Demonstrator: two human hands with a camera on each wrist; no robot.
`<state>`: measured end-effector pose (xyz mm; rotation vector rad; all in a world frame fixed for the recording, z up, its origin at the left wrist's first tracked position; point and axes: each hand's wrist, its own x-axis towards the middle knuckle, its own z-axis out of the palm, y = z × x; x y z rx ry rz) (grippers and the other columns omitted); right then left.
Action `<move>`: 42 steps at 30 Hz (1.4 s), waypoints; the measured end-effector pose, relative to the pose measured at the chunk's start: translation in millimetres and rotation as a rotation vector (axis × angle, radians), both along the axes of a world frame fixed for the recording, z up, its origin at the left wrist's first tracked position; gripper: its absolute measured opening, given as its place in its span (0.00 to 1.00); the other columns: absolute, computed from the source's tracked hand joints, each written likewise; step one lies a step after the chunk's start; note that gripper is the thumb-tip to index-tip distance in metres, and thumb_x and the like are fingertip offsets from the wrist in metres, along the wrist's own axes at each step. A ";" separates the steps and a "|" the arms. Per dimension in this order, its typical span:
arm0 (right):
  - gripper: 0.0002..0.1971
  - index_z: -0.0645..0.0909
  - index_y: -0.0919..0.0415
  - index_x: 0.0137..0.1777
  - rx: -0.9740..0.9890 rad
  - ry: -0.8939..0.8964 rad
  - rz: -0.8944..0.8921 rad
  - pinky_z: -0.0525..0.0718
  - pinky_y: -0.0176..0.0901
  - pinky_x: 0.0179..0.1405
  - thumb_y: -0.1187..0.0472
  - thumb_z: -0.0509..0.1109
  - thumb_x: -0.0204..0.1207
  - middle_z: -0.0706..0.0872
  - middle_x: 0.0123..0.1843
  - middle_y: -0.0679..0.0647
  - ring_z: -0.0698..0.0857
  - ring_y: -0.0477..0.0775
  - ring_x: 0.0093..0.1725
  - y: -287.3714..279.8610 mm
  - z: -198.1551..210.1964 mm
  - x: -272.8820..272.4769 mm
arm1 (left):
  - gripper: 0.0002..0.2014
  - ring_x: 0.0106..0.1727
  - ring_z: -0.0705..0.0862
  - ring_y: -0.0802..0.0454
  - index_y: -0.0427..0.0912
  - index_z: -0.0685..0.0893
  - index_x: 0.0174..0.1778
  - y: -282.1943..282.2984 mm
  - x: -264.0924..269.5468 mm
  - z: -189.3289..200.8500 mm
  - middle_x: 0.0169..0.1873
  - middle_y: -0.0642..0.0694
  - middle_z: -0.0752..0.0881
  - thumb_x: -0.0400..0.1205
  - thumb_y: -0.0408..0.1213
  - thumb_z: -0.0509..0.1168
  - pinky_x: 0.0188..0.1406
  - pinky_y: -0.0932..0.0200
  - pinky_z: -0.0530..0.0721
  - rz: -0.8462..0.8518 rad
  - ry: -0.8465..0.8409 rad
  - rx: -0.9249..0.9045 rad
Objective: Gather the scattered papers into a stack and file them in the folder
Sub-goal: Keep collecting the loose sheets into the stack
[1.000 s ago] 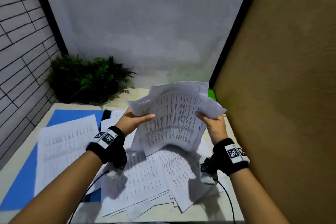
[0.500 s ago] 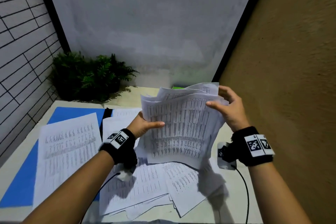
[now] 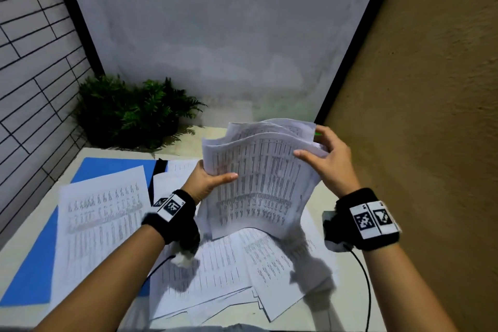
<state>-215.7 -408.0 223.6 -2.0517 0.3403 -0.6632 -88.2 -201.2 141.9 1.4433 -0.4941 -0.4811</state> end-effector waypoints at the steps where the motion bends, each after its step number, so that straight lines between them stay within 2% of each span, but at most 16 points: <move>1: 0.25 0.77 0.55 0.62 -0.075 -0.005 -0.041 0.82 0.34 0.54 0.58 0.79 0.65 0.85 0.53 0.50 0.84 0.39 0.51 1.2 5.4 1.4 | 0.39 0.42 0.88 0.67 0.52 0.82 0.44 0.1 0.3 -0.6 0.35 0.64 0.91 0.38 0.64 0.80 0.44 0.69 0.87 -0.009 0.004 0.001; 5: 0.25 0.75 0.56 0.68 -0.577 -0.088 -0.074 0.77 0.54 0.62 0.45 0.66 0.73 0.85 0.60 0.54 0.83 0.55 0.60 18.5 32.2 13.0 | 0.38 0.42 0.88 0.67 0.52 0.82 0.45 -1.6 0.4 3.3 0.37 0.63 0.91 0.39 0.63 0.80 0.41 0.71 0.86 -0.036 -0.004 -0.005; 8: 0.19 0.83 0.54 0.59 -0.875 -0.121 0.026 0.73 0.61 0.61 0.47 0.61 0.74 0.88 0.55 0.54 0.85 0.58 0.55 36.8 35.7 30.1 | 0.38 0.44 0.88 0.64 0.51 0.83 0.45 -4.6 1.5 3.2 0.38 0.60 0.92 0.40 0.61 0.81 0.44 0.67 0.87 -0.037 0.000 -0.013; 11: 0.12 0.87 0.54 0.40 -0.903 -0.174 0.081 0.74 0.65 0.58 0.50 0.64 0.71 0.90 0.37 0.49 0.87 0.56 0.39 48.9 34.1 43.5 | 0.35 0.46 0.89 0.58 0.51 0.84 0.44 -6.0 3.6 3.0 0.39 0.52 0.92 0.42 0.57 0.82 0.48 0.61 0.88 -0.044 -0.003 -0.001; 14: 0.11 0.86 0.53 0.37 -0.896 -0.179 0.055 0.74 0.54 0.58 0.52 0.64 0.71 0.89 0.31 0.48 0.86 0.54 0.33 62.2 35.5 52.7 | 0.27 0.44 0.88 0.54 0.49 0.83 0.43 -5.4 5.1 5.2 0.42 0.48 0.89 0.48 0.46 0.79 0.48 0.60 0.87 -0.046 -0.007 0.001; 16: 0.10 0.88 0.54 0.39 -0.926 -0.202 0.113 0.80 0.49 0.50 0.54 0.65 0.71 0.90 0.31 0.48 0.86 0.53 0.30 74.6 35.0 56.2 | 0.23 0.39 0.87 0.57 0.48 0.83 0.40 -5.5 6.2 6.1 0.35 0.51 0.89 0.50 0.45 0.77 0.43 0.63 0.87 -0.037 -0.012 0.013; 18: 0.12 0.86 0.56 0.52 -0.966 -0.062 0.250 0.81 0.47 0.42 0.56 0.66 0.73 0.92 0.40 0.54 0.89 0.57 0.37 88.0 30.3 59.7 | 0.20 0.33 0.85 0.59 0.46 0.81 0.36 -6.6 7.3 5.2 0.27 0.52 0.88 0.50 0.44 0.76 0.38 0.63 0.86 -0.023 -0.025 0.023; 20: 0.19 0.74 0.57 0.70 -0.987 0.175 0.330 0.78 0.50 0.49 0.53 0.59 0.81 0.87 0.60 0.59 0.85 0.62 0.55 94.8 24.3 60.7 | 0.21 0.35 0.83 0.53 0.45 0.80 0.35 -6.2 7.7 3.5 0.29 0.49 0.85 0.49 0.45 0.76 0.41 0.54 0.84 0.004 -0.027 0.026; 22: 0.21 0.69 0.56 0.73 -0.973 0.255 0.310 0.75 0.52 0.55 0.51 0.52 0.83 0.83 0.65 0.58 0.81 0.62 0.62 88.0 28.2 57.3 | 0.27 0.37 0.85 0.53 0.48 0.81 0.37 -3.6 7.3 3.7 0.34 0.47 0.85 0.45 0.50 0.79 0.44 0.54 0.86 0.012 -0.018 0.017; 25: 0.13 0.80 0.55 0.61 -0.875 0.239 0.200 0.76 0.54 0.52 0.55 0.60 0.80 0.85 0.56 0.58 0.82 0.63 0.58 64.9 39.6 48.8 | 0.29 0.39 0.87 0.62 0.52 0.82 0.41 0.2 7.5 3.5 0.39 0.50 0.88 0.44 0.54 0.79 0.50 0.55 0.86 -0.001 -0.007 0.032; 30: 0.06 0.86 0.58 0.43 -0.857 0.210 0.091 0.78 0.55 0.43 0.59 0.68 0.73 0.86 0.42 0.60 0.85 0.66 0.47 32.6 46.7 33.7 | 0.38 0.45 0.89 0.55 0.49 0.84 0.43 -4.2 9.5 1.5 0.40 0.49 0.90 0.40 0.63 0.79 0.47 0.59 0.87 -0.005 0.004 0.040; 32: 0.04 0.85 0.58 0.37 -0.853 0.072 -0.002 0.80 0.54 0.35 0.59 0.69 0.70 0.85 0.35 0.58 0.86 0.65 0.38 22.5 45.7 23.3 | 0.35 0.41 0.89 0.58 0.48 0.85 0.41 -6.4 11.0 1.6 0.37 0.50 0.91 0.41 0.61 0.80 0.44 0.61 0.88 -0.010 0.004 0.036; 34: 0.07 0.86 0.58 0.37 -0.820 -0.011 -0.065 0.81 0.51 0.33 0.58 0.67 0.71 0.85 0.33 0.57 0.84 0.63 0.35 12.3 37.7 12.0 | 0.32 0.40 0.89 0.57 0.47 0.84 0.41 -6.9 12.6 0.8 0.40 0.47 0.89 0.43 0.55 0.80 0.47 0.56 0.88 -0.004 0.000 0.057; 37: 0.17 0.87 0.61 0.48 -0.782 0.018 -0.055 0.85 0.56 0.39 0.56 0.58 0.72 0.88 0.43 0.61 0.85 0.66 0.42 4.7 15.6 -0.3 | 0.32 0.44 0.88 0.52 0.47 0.82 0.42 -5.8 13.0 -1.0 0.43 0.43 0.87 0.44 0.54 0.80 0.52 0.50 0.87 -0.004 0.004 0.053; 39: 0.23 0.81 0.63 0.62 -0.766 0.098 -0.107 0.83 0.65 0.52 0.52 0.55 0.74 0.85 0.59 0.66 0.84 0.69 0.57 5.8 4.6 -4.5 | 0.36 0.42 0.89 0.56 0.48 0.82 0.43 -5.4 12.4 -0.8 0.41 0.46 0.88 0.40 0.59 0.80 0.46 0.56 0.88 -0.001 0.007 0.044; 42: 0.40 0.56 0.64 0.80 -0.737 0.296 -0.153 0.60 0.69 0.74 0.38 0.51 0.74 0.63 0.81 0.63 0.61 0.63 0.80 14.8 11.6 -5.9 | 0.37 0.37 0.89 0.62 0.49 0.82 0.40 -5.5 10.2 1.1 0.32 0.53 0.90 0.37 0.62 0.80 0.35 0.67 0.87 -0.014 0.010 0.016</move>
